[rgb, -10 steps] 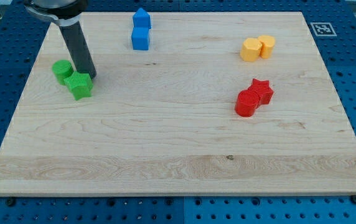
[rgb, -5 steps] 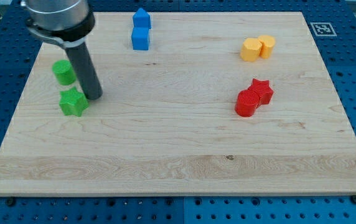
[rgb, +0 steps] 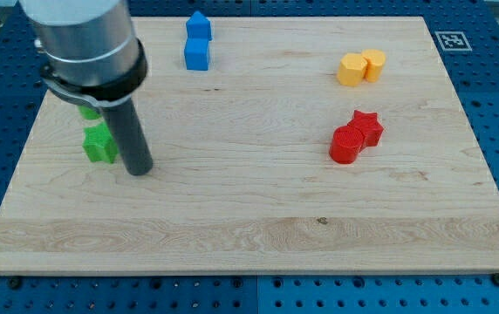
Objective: Push the green star to the center left
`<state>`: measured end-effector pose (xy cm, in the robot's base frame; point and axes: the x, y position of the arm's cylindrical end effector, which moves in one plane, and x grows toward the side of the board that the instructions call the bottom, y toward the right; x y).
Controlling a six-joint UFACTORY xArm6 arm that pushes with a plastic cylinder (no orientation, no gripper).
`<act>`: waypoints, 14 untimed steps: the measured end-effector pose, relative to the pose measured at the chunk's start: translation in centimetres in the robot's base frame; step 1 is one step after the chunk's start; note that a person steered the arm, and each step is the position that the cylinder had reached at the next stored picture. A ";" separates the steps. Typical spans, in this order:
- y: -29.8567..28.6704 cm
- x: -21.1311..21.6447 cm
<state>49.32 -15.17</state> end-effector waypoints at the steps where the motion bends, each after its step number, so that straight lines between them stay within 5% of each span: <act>1: -1.8 -0.7; 14: -5.8 0.0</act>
<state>49.33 -20.95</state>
